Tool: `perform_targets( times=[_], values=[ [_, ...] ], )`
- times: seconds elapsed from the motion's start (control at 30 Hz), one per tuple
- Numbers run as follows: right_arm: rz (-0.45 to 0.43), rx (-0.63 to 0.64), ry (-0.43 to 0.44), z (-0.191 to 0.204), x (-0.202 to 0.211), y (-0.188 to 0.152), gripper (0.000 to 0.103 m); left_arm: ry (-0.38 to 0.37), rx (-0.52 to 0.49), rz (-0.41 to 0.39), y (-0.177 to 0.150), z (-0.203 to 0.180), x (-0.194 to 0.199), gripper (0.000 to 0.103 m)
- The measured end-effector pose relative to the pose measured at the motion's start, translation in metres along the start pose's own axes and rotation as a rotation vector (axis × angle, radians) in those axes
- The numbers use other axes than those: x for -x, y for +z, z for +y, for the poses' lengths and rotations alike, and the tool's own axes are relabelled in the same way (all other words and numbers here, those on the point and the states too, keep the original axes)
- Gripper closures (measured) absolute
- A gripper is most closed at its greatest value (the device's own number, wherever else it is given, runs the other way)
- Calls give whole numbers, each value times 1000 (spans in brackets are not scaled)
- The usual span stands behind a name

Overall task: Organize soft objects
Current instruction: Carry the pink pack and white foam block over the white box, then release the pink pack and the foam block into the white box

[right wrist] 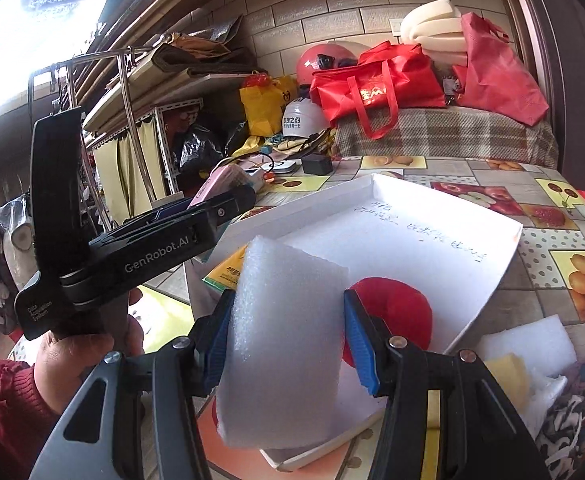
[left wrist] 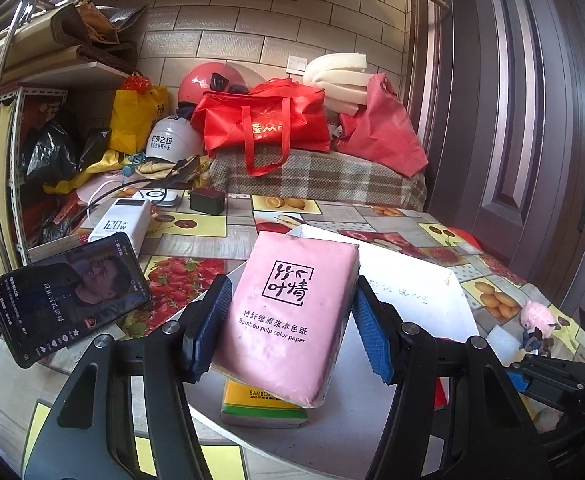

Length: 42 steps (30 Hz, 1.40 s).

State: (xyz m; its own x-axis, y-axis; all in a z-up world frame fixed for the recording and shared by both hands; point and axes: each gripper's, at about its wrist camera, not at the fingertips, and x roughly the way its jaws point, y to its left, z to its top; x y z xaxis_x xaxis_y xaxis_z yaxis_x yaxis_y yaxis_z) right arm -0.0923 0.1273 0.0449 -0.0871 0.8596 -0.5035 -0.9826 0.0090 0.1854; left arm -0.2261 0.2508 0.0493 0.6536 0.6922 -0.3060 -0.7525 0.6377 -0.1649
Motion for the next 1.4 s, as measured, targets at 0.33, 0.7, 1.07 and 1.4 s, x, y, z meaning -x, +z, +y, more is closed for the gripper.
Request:
perform_targets(
  times=[0.33, 0.7, 1.07, 1.4],
  values=[
    [51, -6, -190, -14, -27, 14, 51, -9, -14, -8, 0, -2, 2, 42],
    [-68, -116, -191, -27, -12, 19, 51, -3, 17, 19, 2, 1, -6, 42],
    [-66, -151, -203, -31, -13, 18, 47, 27, -89, 19, 5, -24, -23, 35],
    [-122, -124, -237, -26, -3, 17, 19, 66, 7, -6, 6, -4, -17, 0]
  ],
)
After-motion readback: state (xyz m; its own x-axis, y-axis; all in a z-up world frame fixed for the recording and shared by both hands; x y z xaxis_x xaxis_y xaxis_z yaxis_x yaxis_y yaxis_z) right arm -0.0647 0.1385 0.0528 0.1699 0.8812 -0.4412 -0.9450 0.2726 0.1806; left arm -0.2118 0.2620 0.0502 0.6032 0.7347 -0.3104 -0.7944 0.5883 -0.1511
